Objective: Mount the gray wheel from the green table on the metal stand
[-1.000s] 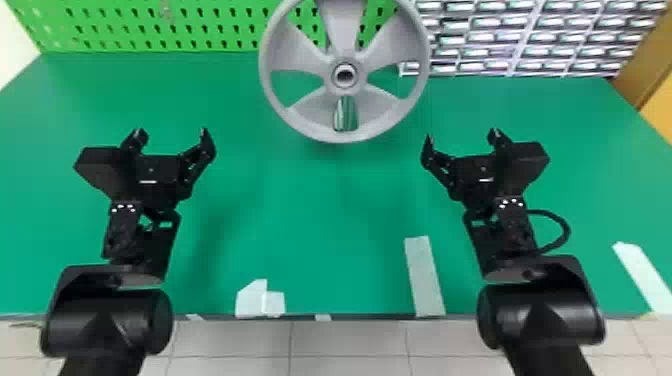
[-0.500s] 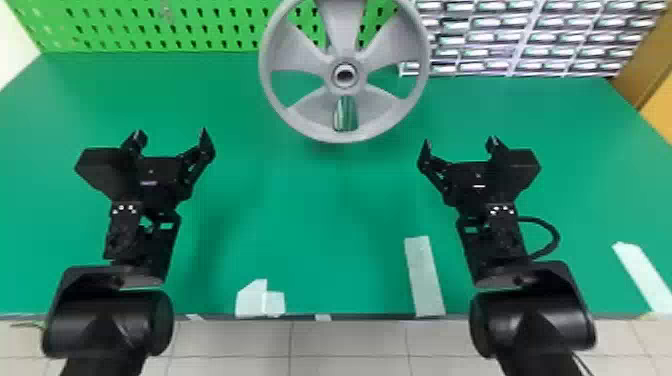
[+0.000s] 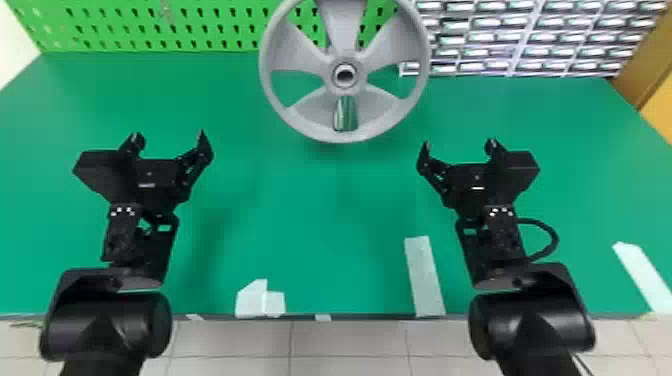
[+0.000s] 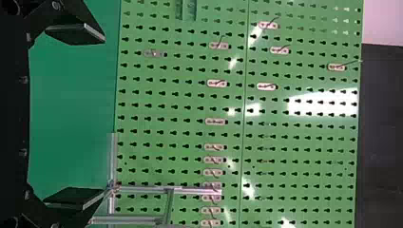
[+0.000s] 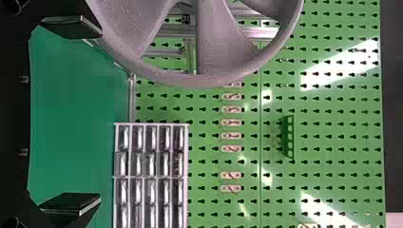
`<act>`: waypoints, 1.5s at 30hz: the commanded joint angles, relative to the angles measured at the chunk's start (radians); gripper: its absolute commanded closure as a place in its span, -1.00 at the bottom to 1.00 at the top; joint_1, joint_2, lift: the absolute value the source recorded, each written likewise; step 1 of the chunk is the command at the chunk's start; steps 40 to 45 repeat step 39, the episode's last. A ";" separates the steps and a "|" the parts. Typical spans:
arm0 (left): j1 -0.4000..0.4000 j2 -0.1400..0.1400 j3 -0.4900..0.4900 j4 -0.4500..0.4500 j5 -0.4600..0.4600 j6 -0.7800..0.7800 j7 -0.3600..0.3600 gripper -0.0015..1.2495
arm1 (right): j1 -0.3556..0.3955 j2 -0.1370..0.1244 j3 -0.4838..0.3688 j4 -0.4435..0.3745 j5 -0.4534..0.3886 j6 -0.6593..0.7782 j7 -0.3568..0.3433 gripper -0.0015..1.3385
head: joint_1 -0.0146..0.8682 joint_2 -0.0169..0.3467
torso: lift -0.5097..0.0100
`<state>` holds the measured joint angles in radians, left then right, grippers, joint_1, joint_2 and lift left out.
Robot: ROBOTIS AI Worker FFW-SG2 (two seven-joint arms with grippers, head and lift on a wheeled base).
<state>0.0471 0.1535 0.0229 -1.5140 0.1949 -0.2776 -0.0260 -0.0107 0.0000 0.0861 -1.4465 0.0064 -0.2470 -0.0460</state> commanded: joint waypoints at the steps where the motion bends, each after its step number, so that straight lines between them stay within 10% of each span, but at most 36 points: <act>1: -0.001 0.000 -0.001 0.000 0.000 0.000 0.000 -0.77 | 0.000 0.001 -0.002 0.000 0.000 0.000 0.000 -0.86 | 1.00 -0.62 | 0.58; 45: -0.004 0.000 -0.001 0.000 0.006 0.000 0.000 -0.77 | -0.003 0.001 0.003 0.000 -0.005 -0.002 0.000 -0.86 | 1.00 -0.62 | 0.58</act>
